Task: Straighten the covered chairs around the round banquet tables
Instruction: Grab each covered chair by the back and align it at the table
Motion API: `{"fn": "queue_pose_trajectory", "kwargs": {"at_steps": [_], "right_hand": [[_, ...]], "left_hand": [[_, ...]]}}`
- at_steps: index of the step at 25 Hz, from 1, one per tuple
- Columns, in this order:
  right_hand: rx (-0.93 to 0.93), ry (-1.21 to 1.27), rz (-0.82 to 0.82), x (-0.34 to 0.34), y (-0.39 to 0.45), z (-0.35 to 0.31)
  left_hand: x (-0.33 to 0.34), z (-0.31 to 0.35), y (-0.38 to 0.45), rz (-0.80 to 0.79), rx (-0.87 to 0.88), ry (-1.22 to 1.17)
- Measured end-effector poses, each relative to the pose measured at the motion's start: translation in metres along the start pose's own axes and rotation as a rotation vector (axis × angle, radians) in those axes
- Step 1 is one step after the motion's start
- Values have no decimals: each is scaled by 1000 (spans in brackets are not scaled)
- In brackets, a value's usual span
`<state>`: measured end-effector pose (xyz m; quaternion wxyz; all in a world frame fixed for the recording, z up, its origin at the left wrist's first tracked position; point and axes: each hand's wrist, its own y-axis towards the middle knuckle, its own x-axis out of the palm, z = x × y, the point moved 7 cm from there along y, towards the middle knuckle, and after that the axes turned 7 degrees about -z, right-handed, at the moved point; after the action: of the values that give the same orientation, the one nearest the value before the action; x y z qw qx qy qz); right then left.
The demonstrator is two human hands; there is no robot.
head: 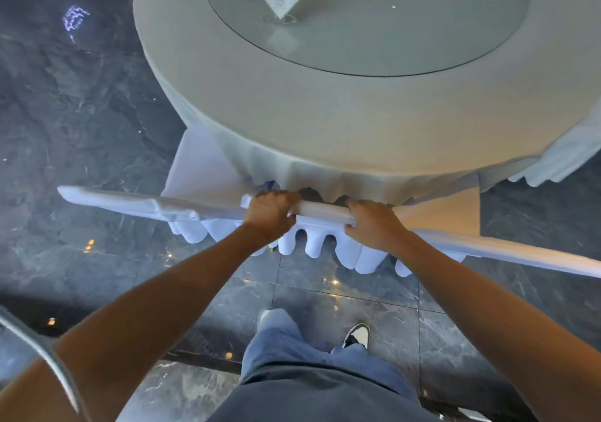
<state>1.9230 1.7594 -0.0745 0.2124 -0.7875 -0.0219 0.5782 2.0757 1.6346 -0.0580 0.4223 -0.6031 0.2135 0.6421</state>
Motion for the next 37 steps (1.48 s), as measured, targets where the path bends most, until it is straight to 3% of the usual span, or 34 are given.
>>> {"fn": "queue_pose_trajectory", "kwargs": {"at_steps": [3, 6, 14, 19, 24, 32, 37], "right_hand": [[65, 3, 23, -4, 20, -38], [39, -156, 59, -2, 50, -92], [14, -192, 36, 34, 119, -239], [46, 72, -14, 61, 141, -303], [119, -11, -46, 58, 161, -317], [144, 9, -39, 45, 181, -296], [103, 41, 25, 44, 154, -283]], "left_hand": [[-2, -56, -3, -46, -24, -41], [-13, -111, -4, -116, 11, 1], [-10, -252, -43, -484, 56, 127], [-13, -302, -51, -355, 51, 245], [-7, -315, -51, -227, 87, 264], [-21, -309, -31, -211, 116, 296], [-19, -306, -23, -415, 59, 85]]}}
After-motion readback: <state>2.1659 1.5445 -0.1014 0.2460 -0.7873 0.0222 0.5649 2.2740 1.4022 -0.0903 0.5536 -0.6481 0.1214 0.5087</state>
